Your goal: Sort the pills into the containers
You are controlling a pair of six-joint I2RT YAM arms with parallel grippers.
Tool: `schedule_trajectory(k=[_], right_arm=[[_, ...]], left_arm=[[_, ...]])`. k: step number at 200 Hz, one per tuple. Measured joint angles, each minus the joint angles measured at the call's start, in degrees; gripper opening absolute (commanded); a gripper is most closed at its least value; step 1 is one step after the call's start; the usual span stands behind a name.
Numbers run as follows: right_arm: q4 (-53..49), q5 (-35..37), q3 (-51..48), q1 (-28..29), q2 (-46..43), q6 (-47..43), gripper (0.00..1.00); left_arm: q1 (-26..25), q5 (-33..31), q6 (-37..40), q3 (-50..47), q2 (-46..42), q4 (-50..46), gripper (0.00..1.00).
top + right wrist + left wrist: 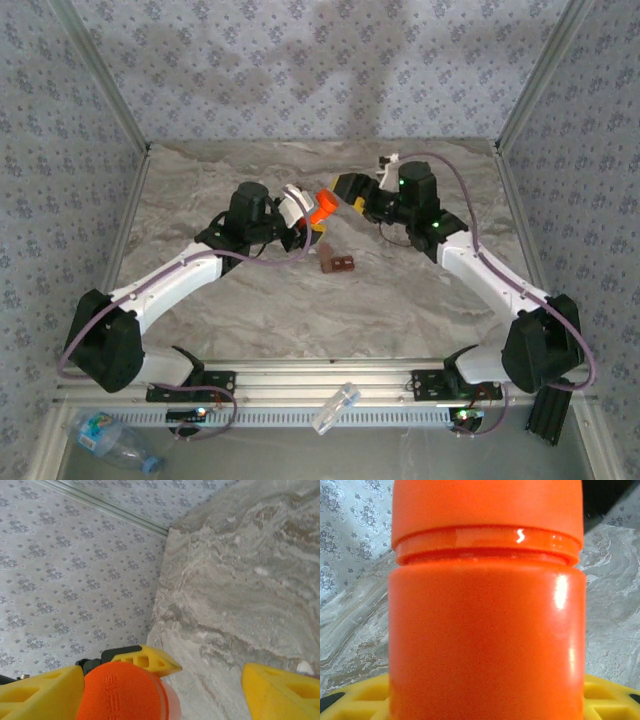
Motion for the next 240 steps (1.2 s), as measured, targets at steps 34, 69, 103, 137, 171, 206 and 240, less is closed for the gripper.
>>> schedule_trajectory(k=[34, 69, 103, 137, 171, 206, 240], right_arm=[[-2.8, 4.3, 2.7, 3.6, 0.3, 0.8, 0.83], [-3.2, 5.8, 4.2, 5.1, 1.3, 1.0, 0.77], [-3.8, 5.9, 4.3, 5.7, 1.9, 1.2, 0.69], [-3.7, 5.9, 4.3, 6.1, 1.9, 1.2, 0.54], [-3.4, 5.9, 4.3, 6.2, 1.9, 0.7, 0.37], [-3.0, 3.7, 4.3, 4.9, 2.0, -2.7, 0.30], [2.2, -6.6, 2.6, 1.1, 2.7, -10.4, 0.31]], left_arm=[[0.0, -0.4, 0.0, 0.0, 0.0, 0.0, 0.00], [0.0, -0.4, 0.0, 0.0, 0.0, 0.0, 0.00], [0.0, -0.4, 0.1, 0.0, 0.0, 0.0, 0.00], [0.0, -0.4, 0.1, 0.0, 0.1, -0.1, 0.00], [0.0, -0.4, 0.0, 0.0, 0.1, -0.4, 0.00], [0.0, -0.3, 0.0, 0.0, 0.1, -0.3, 0.00], [-0.2, -0.3, 0.0, 0.0, 0.1, 0.6, 0.00]])
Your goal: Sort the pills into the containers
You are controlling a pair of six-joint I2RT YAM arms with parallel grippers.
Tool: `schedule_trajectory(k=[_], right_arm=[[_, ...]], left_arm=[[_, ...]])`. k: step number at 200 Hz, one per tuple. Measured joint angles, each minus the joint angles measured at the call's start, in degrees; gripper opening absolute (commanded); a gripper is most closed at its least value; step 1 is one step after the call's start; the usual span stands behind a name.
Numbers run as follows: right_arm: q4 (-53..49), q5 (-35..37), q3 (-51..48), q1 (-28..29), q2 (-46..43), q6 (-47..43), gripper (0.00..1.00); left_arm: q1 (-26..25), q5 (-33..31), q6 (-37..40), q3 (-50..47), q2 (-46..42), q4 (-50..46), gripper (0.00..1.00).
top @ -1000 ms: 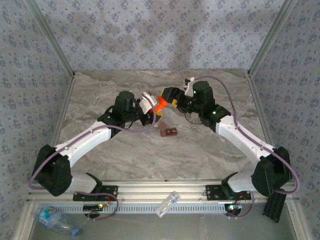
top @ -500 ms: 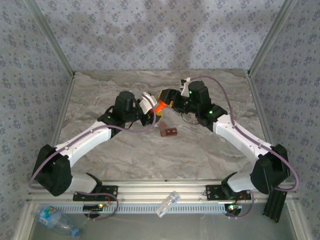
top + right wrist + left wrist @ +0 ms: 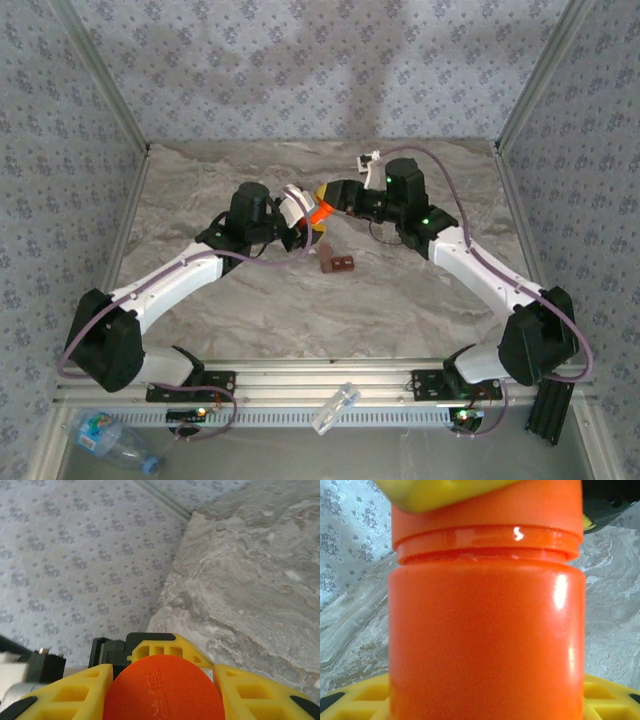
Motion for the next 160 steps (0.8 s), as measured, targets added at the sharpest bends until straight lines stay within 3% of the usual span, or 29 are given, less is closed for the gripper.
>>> schedule_trajectory(k=[42, 92, 98, 110, 129, 160], right_arm=[[8.7, -13.9, -3.5, -4.4, 1.2, -6.5, 0.29], [11.5, -16.5, -3.6, -4.9, 1.9, -7.5, 0.30], [11.7, -16.3, -3.6, -4.9, 1.9, -7.1, 0.34], [12.0, -16.0, -3.6, -4.9, 1.9, -5.7, 0.57], [12.9, -14.2, -3.8, -4.7, 1.9, -2.6, 0.75], [13.5, -8.7, -4.7, -5.9, 1.6, 3.6, 0.86]], left_arm=[[-0.7, 1.1, -0.4, -0.4, 0.0, 0.9, 0.00], [-0.6, 1.9, -1.3, -0.5, 0.0, 1.6, 0.00], [-0.6, 1.9, -1.5, -0.6, 0.0, 1.7, 0.00], [-0.6, 1.7, -1.7, -0.6, 0.0, 2.1, 0.00], [-0.6, 1.4, -1.7, -0.7, 0.0, 2.3, 0.00], [-0.3, 0.3, -1.5, -0.7, 0.0, 1.9, 0.00]])
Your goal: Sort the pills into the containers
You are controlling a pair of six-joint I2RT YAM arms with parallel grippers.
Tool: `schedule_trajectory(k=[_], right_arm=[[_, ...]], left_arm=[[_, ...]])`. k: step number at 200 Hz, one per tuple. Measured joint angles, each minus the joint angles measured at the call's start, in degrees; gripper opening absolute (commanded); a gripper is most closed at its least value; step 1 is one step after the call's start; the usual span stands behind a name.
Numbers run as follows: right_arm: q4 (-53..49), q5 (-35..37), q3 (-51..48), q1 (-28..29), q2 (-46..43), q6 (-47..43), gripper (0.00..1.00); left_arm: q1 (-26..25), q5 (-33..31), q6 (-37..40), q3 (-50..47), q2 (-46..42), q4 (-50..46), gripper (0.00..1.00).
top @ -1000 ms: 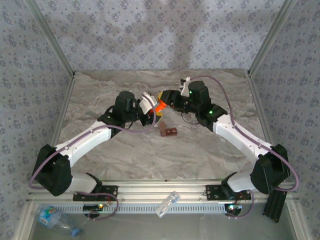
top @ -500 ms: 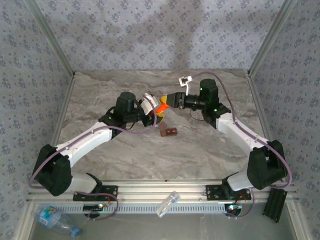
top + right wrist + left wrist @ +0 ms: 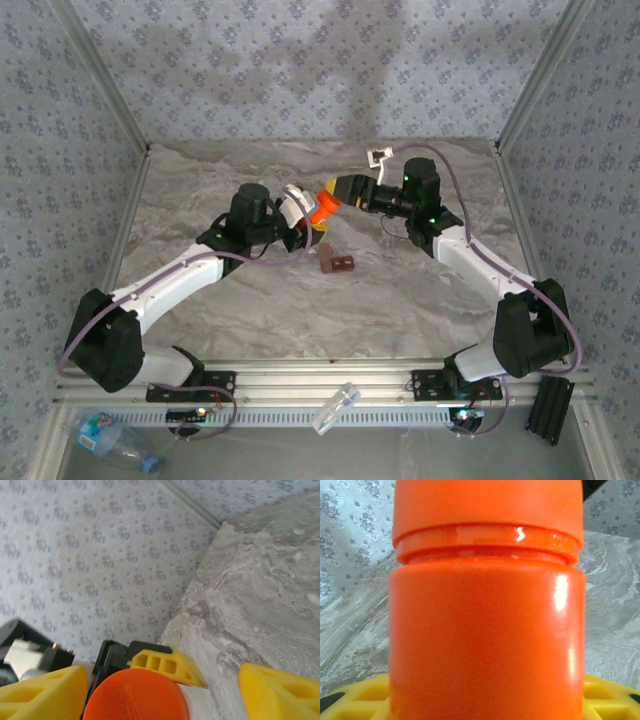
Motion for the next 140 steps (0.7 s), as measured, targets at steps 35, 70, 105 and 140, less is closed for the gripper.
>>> schedule_trajectory(k=[35, 70, 105, 140], right_arm=[[-5.3, 7.0, -0.4, -0.2, -4.4, 4.0, 0.87], [-16.8, 15.9, 2.8, 2.5, -8.0, 6.6, 0.86], [-22.6, 21.8, 4.3, 7.1, -7.9, 8.4, 0.84], [-24.0, 24.1, 6.4, 10.6, -5.5, 8.7, 0.82]], left_arm=[[0.0, -1.7, 0.7, 0.0, 0.0, -0.6, 0.00], [0.0, -3.1, 1.6, 0.0, 0.0, -1.0, 0.00], [0.0, -3.6, 1.6, 0.0, 0.0, -1.0, 0.00], [0.0, -3.6, 1.6, 0.0, 0.0, -1.0, 0.00]])
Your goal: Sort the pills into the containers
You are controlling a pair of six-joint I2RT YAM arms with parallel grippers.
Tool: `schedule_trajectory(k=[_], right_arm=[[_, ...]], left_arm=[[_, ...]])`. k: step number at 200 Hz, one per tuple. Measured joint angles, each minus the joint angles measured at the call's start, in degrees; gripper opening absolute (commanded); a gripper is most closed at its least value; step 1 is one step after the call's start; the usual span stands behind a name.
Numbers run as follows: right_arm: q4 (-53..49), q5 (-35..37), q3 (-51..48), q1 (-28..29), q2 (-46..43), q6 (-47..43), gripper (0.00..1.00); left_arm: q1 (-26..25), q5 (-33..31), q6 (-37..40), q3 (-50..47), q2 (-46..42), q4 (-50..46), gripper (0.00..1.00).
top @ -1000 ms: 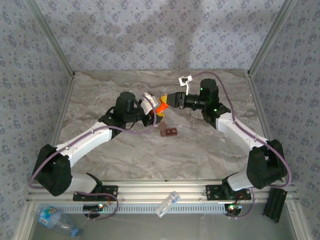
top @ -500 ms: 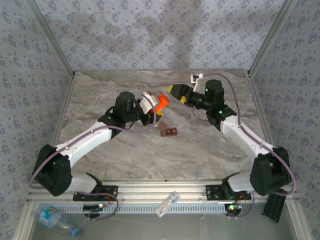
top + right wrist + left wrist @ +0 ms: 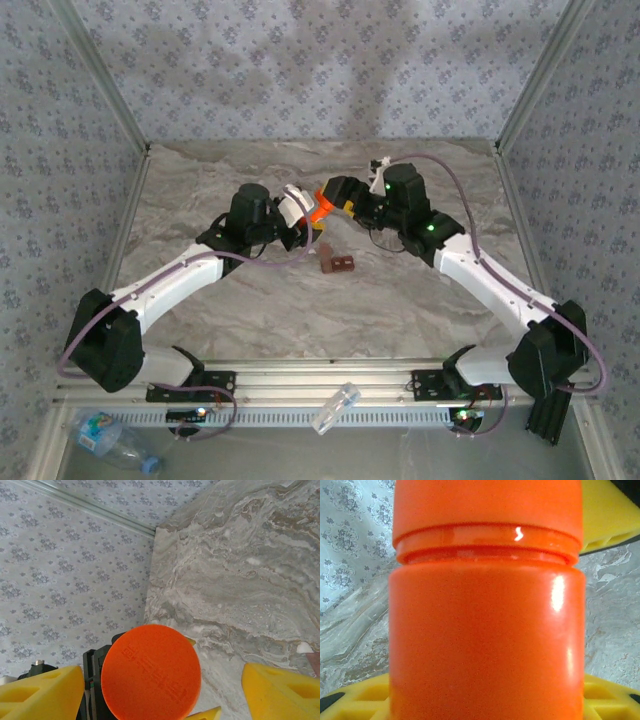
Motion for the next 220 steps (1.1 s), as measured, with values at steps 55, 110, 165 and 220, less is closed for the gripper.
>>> schedule_trajectory(k=[55, 110, 165, 220], right_arm=[[-0.3, 0.6, 2.1, 1.4, 2.4, 0.1, 0.73], [-0.3, 1.2, 2.9, 1.7, 2.9, 0.1, 0.45], [4.1, -2.3, 0.2, 0.2, 2.9, -2.4, 0.42], [17.6, -21.8, -6.1, -6.6, 4.0, -16.7, 0.48]], left_arm=[[0.0, 0.0, 0.0, 0.0, 0.0, 0.0, 0.00], [0.1, -0.4, 0.0, 0.0, 0.0, 0.2, 0.00], [0.3, -0.6, 0.0, 0.0, 0.0, -0.3, 0.00], [0.3, 2.2, -0.1, 0.0, -0.1, -1.7, 0.00]])
